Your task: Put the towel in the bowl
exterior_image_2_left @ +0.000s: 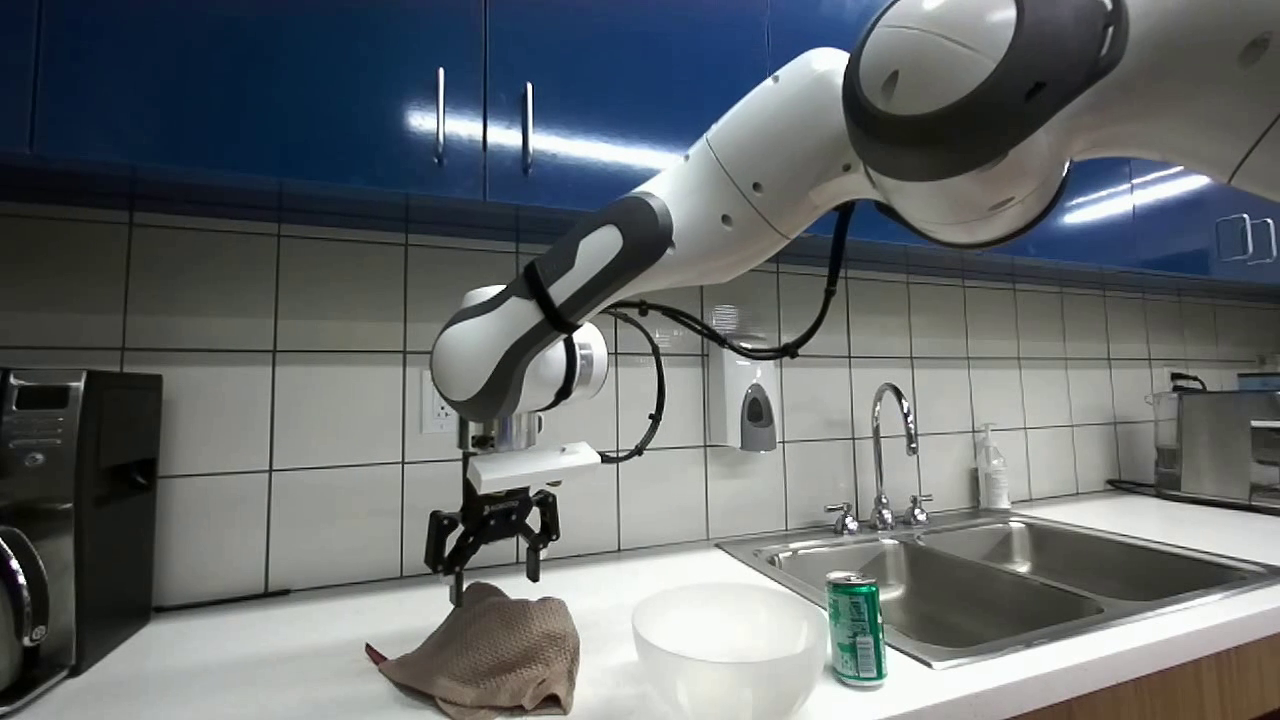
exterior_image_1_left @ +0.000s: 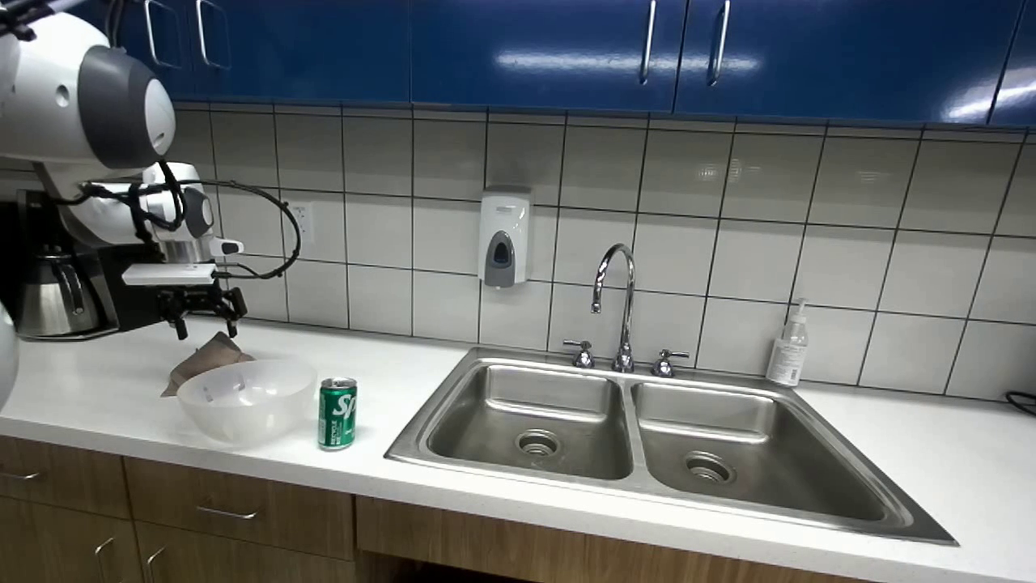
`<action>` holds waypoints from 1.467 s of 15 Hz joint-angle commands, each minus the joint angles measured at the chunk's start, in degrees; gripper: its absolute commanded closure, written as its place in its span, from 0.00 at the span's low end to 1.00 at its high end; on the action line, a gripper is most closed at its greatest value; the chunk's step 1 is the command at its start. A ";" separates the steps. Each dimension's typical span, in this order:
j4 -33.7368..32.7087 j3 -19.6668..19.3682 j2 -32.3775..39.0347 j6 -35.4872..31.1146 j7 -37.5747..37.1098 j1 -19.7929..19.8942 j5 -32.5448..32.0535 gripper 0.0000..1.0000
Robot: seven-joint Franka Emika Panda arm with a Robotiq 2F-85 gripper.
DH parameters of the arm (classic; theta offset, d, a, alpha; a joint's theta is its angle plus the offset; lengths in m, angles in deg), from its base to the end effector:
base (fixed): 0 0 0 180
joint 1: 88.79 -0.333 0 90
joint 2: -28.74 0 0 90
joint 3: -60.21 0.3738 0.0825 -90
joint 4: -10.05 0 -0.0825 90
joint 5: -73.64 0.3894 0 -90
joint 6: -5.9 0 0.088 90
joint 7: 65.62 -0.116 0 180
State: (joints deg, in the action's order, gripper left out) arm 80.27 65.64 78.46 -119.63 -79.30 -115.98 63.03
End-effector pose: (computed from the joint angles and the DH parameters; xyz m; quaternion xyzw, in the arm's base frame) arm 0.7043 0.4131 0.2840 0.9785 0.1951 0.0634 0.0193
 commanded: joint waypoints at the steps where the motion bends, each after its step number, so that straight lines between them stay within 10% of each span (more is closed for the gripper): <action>1: -4.95 -0.97 3.92 2.13 1.14 -0.10 -0.52 0.00; 9: -7.24 -1.48 6.64 3.14 1.35 0.00 0.07 0.00; 10: -6.85 -1.36 6.32 2.86 1.38 0.14 0.01 0.25; 20: -6.52 -1.44 5.57 3.18 0.89 0.46 0.28 0.98; 22: -5.75 -1.93 4.60 3.87 -0.19 0.10 -0.03 1.00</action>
State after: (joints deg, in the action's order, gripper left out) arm 74.86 64.05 84.26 -118.77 -79.24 -115.77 63.08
